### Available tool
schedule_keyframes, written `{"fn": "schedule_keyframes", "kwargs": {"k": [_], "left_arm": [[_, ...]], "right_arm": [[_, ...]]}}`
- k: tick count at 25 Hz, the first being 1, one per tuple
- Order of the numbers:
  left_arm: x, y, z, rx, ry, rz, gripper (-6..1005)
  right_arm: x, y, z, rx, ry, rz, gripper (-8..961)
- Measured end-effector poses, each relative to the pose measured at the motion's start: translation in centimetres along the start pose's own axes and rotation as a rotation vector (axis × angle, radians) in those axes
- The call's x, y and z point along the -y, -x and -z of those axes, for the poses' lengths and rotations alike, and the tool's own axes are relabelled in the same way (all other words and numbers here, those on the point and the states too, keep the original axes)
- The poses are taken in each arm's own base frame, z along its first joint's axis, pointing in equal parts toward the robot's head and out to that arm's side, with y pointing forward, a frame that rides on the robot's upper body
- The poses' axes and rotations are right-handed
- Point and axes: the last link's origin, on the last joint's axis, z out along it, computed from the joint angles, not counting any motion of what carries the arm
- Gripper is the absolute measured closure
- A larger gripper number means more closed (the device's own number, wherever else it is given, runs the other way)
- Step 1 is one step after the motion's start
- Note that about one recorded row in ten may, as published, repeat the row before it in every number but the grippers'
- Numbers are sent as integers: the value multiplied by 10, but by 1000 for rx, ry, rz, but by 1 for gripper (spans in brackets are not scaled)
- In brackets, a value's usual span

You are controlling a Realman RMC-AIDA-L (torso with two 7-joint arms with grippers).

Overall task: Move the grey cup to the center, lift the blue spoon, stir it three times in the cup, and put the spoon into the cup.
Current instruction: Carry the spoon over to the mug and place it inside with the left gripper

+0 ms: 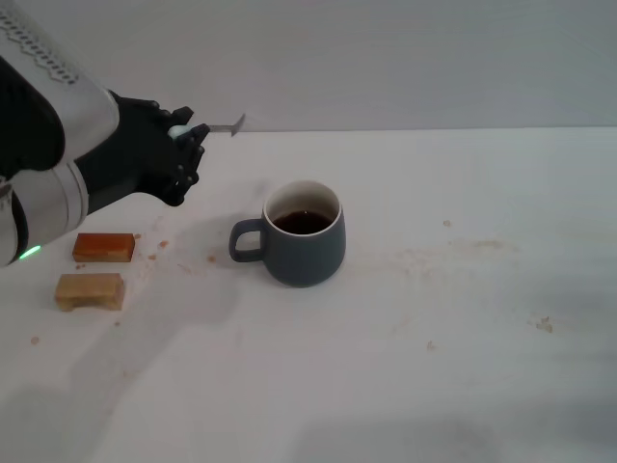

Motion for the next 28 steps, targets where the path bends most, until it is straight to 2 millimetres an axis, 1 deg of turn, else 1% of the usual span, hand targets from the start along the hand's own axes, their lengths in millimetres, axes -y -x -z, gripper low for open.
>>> {"fn": "schedule_keyframes", "kwargs": {"k": [5,9,16,24,28], "left_arm": [[-1,-4,-2,4,31,-2,852],[-8,-7,-4,14,73,-17,852],[-18,-9,-6,25,119,-30,852],[-25,-9,-8,39,155,-42,852],[-32,-6,-12,49,183,-46,852]], "right_arm": [[2,-1,1,-4,-4,6,954],[5,-2,3,-8,-18,8,954],[13,-2,6,-13,-45,18,954],[16,-3,8,-17,-57,19,954],[16,-4,10,-20,-60,18,954]]}}
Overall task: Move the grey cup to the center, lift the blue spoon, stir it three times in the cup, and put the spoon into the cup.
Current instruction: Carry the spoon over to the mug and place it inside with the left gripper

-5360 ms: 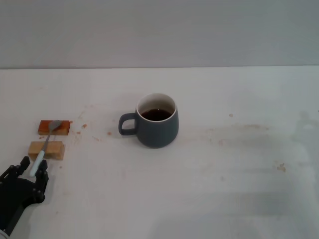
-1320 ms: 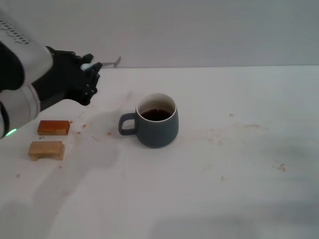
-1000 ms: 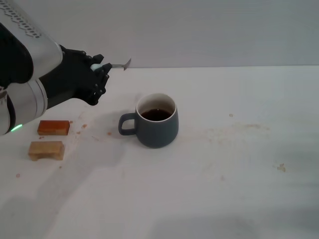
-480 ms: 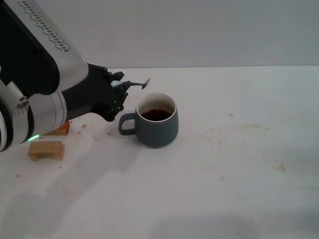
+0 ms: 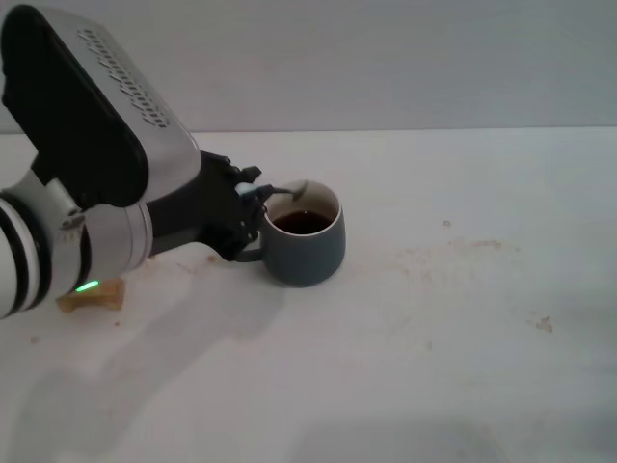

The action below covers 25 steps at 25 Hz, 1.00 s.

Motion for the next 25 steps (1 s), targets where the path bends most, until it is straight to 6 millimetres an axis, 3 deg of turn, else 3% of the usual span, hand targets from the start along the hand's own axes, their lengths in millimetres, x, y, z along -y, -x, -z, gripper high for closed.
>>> {"fn": "schedule_keyframes", "kwargs": {"k": [16,25], "left_arm": [[8,23,-38,85,40,-5,852],[11,20,-57,95,59,-35,852]], "right_arm": [[-3,0,4,1,6,-11,954],[-5,1,3,7,12,-19,954]]}}
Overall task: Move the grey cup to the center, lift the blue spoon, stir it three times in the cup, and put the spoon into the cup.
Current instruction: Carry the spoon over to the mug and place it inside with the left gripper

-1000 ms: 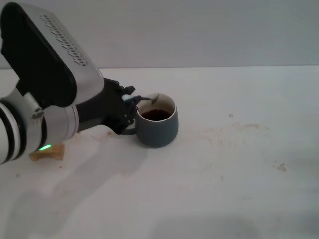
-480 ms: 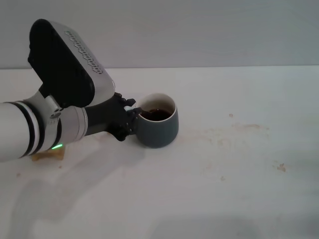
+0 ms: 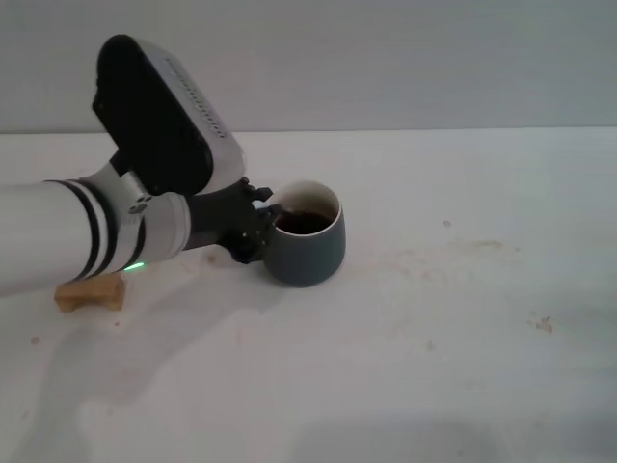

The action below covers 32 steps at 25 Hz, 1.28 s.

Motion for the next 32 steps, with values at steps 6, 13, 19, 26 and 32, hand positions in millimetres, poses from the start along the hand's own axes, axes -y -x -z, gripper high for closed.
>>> {"fn": "schedule_keyframes", "kwargs": {"k": [6,13,19,26,32], "left_arm": [[-5,-8,-7,-12,23,-23,852],[-17,-14,-10,-24,65,-40,852],[-17,-7,-3,-13,52,-25,852],[-2,9,3,40,-14,-27,853],[9,12,2,53,-41,-23,852]], "right_arm": [[-1,0,-2,-3,5,0,954],[-1,0,-3,-3,9,2,954],[-3,0,-5,-2,12,1,955],[-6,0,-7,-5,23,0,955],[-8,0,-8,-5,32,0,955]]}}
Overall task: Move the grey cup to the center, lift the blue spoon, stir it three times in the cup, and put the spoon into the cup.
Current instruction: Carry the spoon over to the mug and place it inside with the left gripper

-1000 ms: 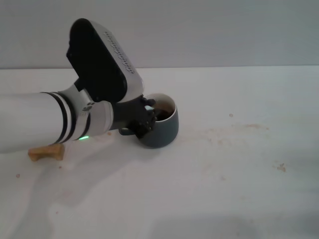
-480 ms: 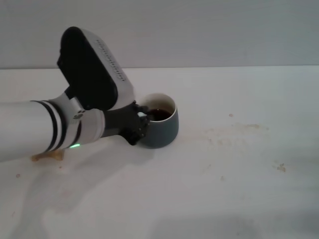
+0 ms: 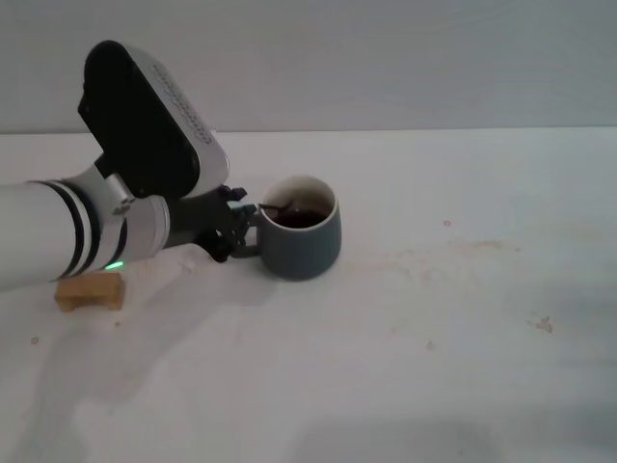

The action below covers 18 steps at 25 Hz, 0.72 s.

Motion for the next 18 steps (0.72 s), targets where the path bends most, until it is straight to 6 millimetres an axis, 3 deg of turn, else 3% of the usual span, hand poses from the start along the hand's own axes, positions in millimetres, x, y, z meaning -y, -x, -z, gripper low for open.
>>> {"fn": "schedule_keyframes", "kwargs": {"k": [7,18], "left_arm": [[3,-5,-5,-3,4,-11,839],[-15,-22,-5,-39,48,-71,817]], "right_arm": [[-2,1,-2,4,4,-4,955],[-4,1,-3,6,7,-7,955]]}}
